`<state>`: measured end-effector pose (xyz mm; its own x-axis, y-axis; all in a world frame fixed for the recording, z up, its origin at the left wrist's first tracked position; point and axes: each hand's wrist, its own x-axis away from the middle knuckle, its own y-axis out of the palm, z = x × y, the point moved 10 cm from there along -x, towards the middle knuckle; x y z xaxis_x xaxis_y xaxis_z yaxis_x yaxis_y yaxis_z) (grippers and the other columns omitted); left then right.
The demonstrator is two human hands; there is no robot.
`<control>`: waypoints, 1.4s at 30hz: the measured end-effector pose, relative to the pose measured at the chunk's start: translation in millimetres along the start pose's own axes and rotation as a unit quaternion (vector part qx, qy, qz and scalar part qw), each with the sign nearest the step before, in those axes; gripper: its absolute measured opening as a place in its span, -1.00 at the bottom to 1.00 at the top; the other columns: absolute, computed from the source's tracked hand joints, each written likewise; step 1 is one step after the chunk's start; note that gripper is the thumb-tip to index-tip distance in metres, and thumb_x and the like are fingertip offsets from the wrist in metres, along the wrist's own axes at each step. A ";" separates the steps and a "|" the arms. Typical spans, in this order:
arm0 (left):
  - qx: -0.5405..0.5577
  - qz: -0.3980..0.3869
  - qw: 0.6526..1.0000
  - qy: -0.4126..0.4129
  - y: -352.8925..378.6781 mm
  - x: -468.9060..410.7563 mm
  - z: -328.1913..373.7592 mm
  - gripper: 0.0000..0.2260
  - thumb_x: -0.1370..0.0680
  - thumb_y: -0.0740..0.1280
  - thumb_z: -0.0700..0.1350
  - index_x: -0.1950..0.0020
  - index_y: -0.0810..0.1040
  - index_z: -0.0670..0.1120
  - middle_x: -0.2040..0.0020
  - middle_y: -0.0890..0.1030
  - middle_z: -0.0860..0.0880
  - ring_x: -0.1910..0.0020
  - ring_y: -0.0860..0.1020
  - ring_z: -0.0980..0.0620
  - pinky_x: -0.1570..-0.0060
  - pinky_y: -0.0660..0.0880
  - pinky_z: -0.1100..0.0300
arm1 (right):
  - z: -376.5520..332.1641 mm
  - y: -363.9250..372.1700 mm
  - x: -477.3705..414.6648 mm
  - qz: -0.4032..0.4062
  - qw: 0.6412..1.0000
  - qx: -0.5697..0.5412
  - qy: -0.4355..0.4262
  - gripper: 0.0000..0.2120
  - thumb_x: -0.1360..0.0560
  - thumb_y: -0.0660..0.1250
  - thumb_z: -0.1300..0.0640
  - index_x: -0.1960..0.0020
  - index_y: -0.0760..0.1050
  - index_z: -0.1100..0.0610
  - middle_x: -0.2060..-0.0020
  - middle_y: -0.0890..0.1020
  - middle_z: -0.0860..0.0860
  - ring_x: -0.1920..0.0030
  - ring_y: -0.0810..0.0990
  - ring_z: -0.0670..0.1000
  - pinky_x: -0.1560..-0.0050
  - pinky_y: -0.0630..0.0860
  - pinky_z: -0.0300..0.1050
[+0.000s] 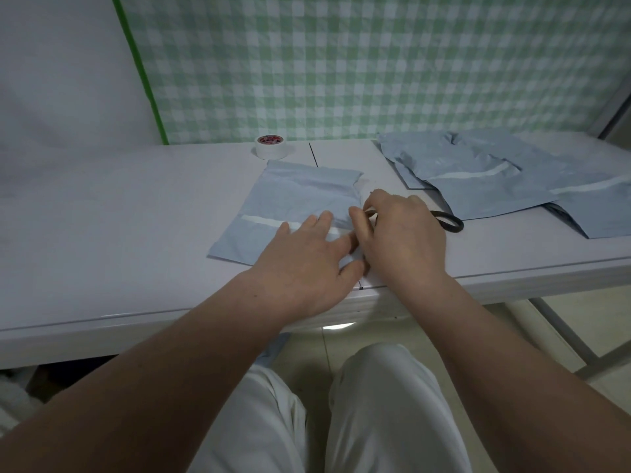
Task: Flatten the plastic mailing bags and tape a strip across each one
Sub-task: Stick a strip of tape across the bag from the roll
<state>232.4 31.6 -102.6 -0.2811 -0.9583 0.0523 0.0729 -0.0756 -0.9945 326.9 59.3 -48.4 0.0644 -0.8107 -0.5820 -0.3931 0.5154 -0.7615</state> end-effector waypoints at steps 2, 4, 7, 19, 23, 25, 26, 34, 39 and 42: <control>-0.001 0.004 1.000 -0.005 -1.0 0.0 0.1 -0.54 -0.62 -0.12 0.18 -0.53 0.01 0.19 -0.57 -0.05 -0.11 -0.54 -0.07 -0.05 -0.48 -0.07 -0.13 | -1.3 -0.5 1.2 -0.001 1.000 0.012 0.007 -0.75 -0.56 0.19 -0.02 0.09 0.50 0.14 0.30 0.51 0.03 0.21 0.28 0.01 0.29 0.17 -0.11; -0.007 0.006 1.000 -0.008 -1.1 -0.6 0.0 -0.53 -0.61 -0.13 0.19 -0.53 0.03 0.18 -0.57 -0.05 -0.11 -0.54 -0.07 -0.06 -0.47 -0.06 -0.14 | -0.4 0.7 0.9 -0.012 1.000 0.016 0.016 -0.77 -0.55 0.17 0.00 0.09 0.49 0.14 0.34 0.38 -0.03 0.21 0.28 0.01 0.30 0.17 -0.11; -0.015 0.011 1.000 -0.011 -0.2 -1.6 -0.7 -0.52 -0.61 -0.14 0.20 -0.53 0.02 0.17 -0.57 -0.05 -0.12 -0.54 -0.06 -0.07 -0.47 -0.05 -0.16 | 0.6 3.3 0.2 -0.028 0.999 0.016 0.023 -0.78 -0.55 0.16 0.01 0.10 0.47 0.14 0.34 0.34 -0.05 0.21 0.30 0.02 0.30 0.19 -0.11; -0.011 0.049 0.998 -0.029 -4.9 -1.6 -7.2 -0.56 -0.61 -0.14 0.15 -0.49 0.17 0.16 -0.56 0.04 -0.07 -0.53 0.01 -0.02 -0.43 0.03 -0.18 | -3.6 9.8 -2.3 -0.049 0.999 0.009 -0.003 -0.86 -0.51 0.19 0.08 0.19 0.35 0.11 0.41 0.23 -0.09 0.25 0.34 0.04 0.42 0.09 -0.10; -0.002 0.055 0.998 -0.038 -7.0 1.6 -13.1 -0.58 -0.62 -0.14 0.15 -0.48 0.14 0.22 -0.55 0.07 -0.05 -0.53 0.03 0.00 -0.44 -0.01 -0.19 | -3.4 9.3 -2.6 -0.037 0.999 0.007 -0.010 -0.85 -0.51 0.20 0.09 0.20 0.34 0.12 0.36 0.31 -0.04 0.24 0.34 0.05 0.35 0.12 -0.11; 0.003 0.059 0.997 -0.042 -8.0 4.0 -18.3 -0.58 -0.63 -0.13 0.14 -0.49 0.10 0.23 -0.55 0.08 -0.04 -0.52 0.03 0.01 -0.45 -0.02 -0.19 | -3.4 9.0 -2.8 -0.030 0.999 0.008 -0.011 -0.85 -0.51 0.21 0.09 0.19 0.37 0.14 0.35 0.33 -0.03 0.25 0.33 0.06 0.34 0.13 -0.11; 0.001 0.060 0.997 -0.045 -8.5 5.1 -21.5 -0.57 -0.62 -0.14 0.14 -0.50 0.09 0.21 -0.55 0.07 -0.03 -0.52 0.03 0.01 -0.45 -0.01 -0.19 | -3.5 8.6 -2.9 -0.027 1.000 0.008 -0.012 -0.85 -0.51 0.21 0.10 0.19 0.37 0.14 0.36 0.32 -0.03 0.25 0.32 0.06 0.36 0.11 -0.11; -0.016 0.061 0.992 -0.106 -14.5 18.7 -67.7 -0.55 -0.62 -0.16 0.17 -0.48 0.17 0.16 -0.51 0.16 0.08 -0.49 0.14 0.04 -0.43 0.02 -0.19 | -2.1 10.2 -2.7 -0.037 0.999 0.013 -0.012 -0.85 -0.52 0.18 0.08 0.19 0.32 0.10 0.35 0.34 -0.02 0.23 0.34 0.07 0.33 0.18 -0.10; -0.009 0.058 0.988 -0.143 -16.6 28.4 -94.2 -0.56 -0.63 -0.15 0.15 -0.49 0.17 0.15 -0.50 0.19 0.10 -0.48 0.15 0.03 -0.39 0.07 -0.17 | -1.2 10.9 -2.4 -0.033 0.999 0.020 -0.013 -0.84 -0.52 0.18 0.08 0.17 0.39 0.16 0.35 0.37 0.01 0.24 0.37 0.08 0.35 0.21 -0.10; -0.001 0.060 0.986 -0.155 -16.7 31.2 -102.8 -0.58 -0.63 -0.15 0.13 -0.46 0.20 0.13 -0.45 0.24 0.10 -0.45 0.20 0.00 -0.35 0.12 -0.17 | -0.9 11.0 -2.4 -0.032 0.999 0.018 -0.011 -0.84 -0.51 0.18 0.08 0.17 0.39 0.15 0.34 0.37 0.01 0.24 0.37 0.08 0.35 0.22 -0.08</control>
<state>124.1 31.4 -93.7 0.0365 -0.9985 -0.0413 0.0866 0.0443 -0.9953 321.6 66.7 -55.1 0.1092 -0.8362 -0.5375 -0.3539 0.4726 -0.8071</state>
